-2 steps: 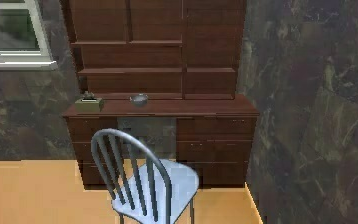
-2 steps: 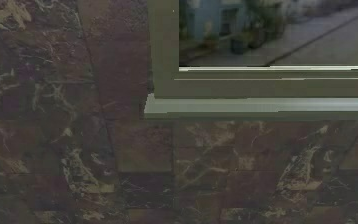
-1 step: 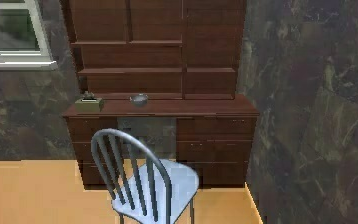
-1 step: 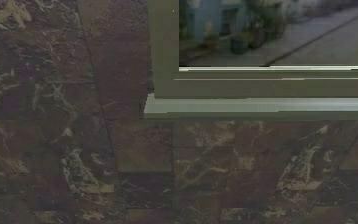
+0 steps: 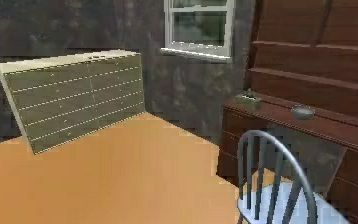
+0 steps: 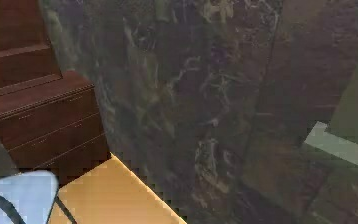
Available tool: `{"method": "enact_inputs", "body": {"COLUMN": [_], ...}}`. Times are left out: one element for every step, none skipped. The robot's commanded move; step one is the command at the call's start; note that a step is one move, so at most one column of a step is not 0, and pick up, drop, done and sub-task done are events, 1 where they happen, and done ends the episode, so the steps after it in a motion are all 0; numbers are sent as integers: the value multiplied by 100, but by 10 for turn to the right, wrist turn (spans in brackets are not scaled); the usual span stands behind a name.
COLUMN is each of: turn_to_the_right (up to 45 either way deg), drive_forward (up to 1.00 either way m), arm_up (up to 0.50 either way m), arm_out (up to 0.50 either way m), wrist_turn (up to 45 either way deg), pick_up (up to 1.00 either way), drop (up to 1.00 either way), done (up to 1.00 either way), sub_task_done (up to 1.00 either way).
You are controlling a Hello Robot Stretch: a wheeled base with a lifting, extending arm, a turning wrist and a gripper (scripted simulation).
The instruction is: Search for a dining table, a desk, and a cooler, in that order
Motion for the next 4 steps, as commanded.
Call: {"method": "enact_inputs", "body": {"turn_to_the_right": [-450, 0, 0, -390], "drive_forward": [0, 100, 95, 0], "arm_up": [0, 0, 0, 0], "arm_out": [0, 0, 0, 0], "wrist_turn": [0, 0, 0, 0], "pick_up": [0, 0, 0, 0], "drop": [0, 0, 0, 0], "done": [0, 0, 0, 0], "sub_task_done": [0, 0, 0, 0]}}
